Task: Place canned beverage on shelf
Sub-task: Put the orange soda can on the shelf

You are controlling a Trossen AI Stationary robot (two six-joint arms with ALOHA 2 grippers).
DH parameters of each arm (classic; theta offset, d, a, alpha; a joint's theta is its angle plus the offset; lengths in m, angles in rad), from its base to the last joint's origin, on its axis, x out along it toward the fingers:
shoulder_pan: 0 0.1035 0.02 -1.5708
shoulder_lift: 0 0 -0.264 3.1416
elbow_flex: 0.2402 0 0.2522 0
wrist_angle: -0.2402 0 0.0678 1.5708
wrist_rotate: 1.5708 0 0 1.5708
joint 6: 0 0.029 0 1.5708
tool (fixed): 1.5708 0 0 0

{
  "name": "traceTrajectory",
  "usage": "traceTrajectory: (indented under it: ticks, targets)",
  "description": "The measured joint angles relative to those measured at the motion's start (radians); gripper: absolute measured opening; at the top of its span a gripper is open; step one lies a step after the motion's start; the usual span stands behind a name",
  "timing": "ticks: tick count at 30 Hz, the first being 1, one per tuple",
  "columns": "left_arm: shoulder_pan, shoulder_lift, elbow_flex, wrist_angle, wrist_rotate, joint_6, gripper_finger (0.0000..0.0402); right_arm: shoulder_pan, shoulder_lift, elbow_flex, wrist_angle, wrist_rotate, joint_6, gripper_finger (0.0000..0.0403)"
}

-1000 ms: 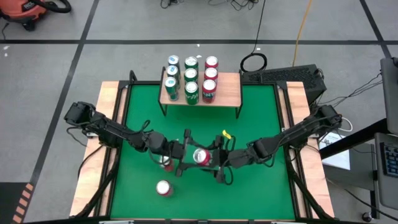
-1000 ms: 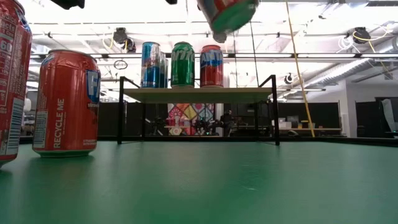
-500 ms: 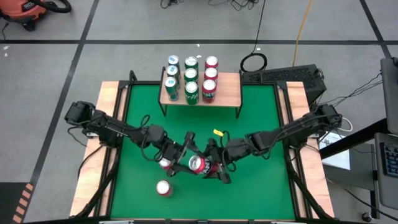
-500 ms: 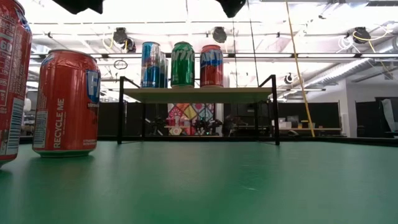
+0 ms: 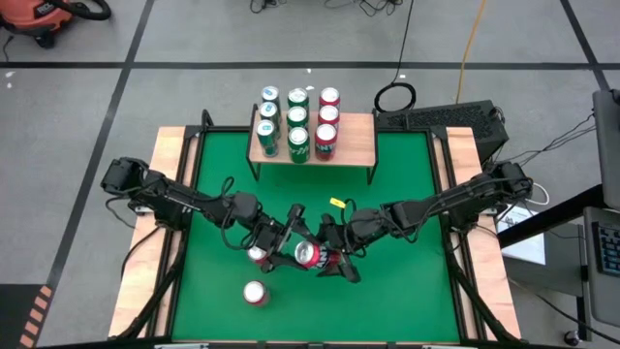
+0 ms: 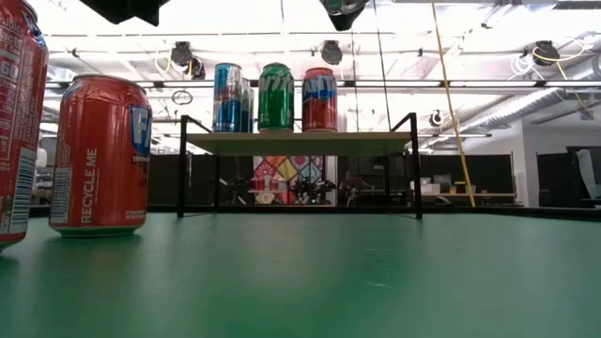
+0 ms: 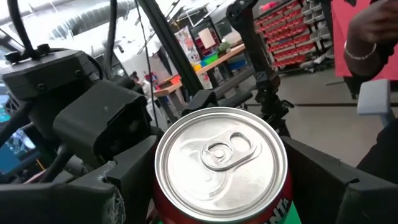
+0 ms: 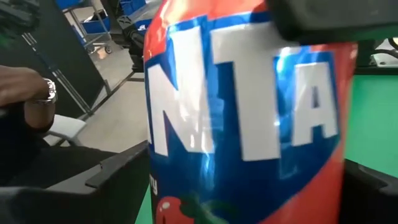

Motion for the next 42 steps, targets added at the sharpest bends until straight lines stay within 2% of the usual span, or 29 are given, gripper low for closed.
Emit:
traceTrajectory:
  ticks: [7,16,24,31,34,39,42]
  targets:
    - [0.0,-0.001,0.0,0.0,-0.001,0.0,0.0287,0.0,0.0,0.0,-0.001,0.0,0.0,0.035]
    - [-0.001,-0.001,0.0,-0.003,-0.001,0.0,0.0287,0.0,0.0,0.0,-0.007,0.001,0.0,0.0281]
    - [-0.025,-0.001,0.0,0.0,-0.081,-0.004,0.0293,0.0,0.0,0.0,-0.015,-0.003,-0.022,0.0306]
    - [-0.035,-0.001,0.0,0.024,-0.125,-0.027,0.0331,-0.013,-0.002,0.0,-0.026,-0.002,-0.113,0.0283]
    - [-0.035,-0.001,0.0,0.028,-0.136,-0.03,0.0336,-0.02,-0.002,0.0,-0.03,-0.003,-0.131,0.0284]
    - [-0.03,-0.001,0.001,0.124,-0.166,-0.17,0.0338,-0.032,-0.018,0.0,-0.045,-0.018,-0.146,0.0294]
    - [-0.026,-0.005,0.003,0.169,-0.17,-0.201,0.0339,-0.033,-0.019,-0.003,-0.06,-0.026,-0.155,0.0293]
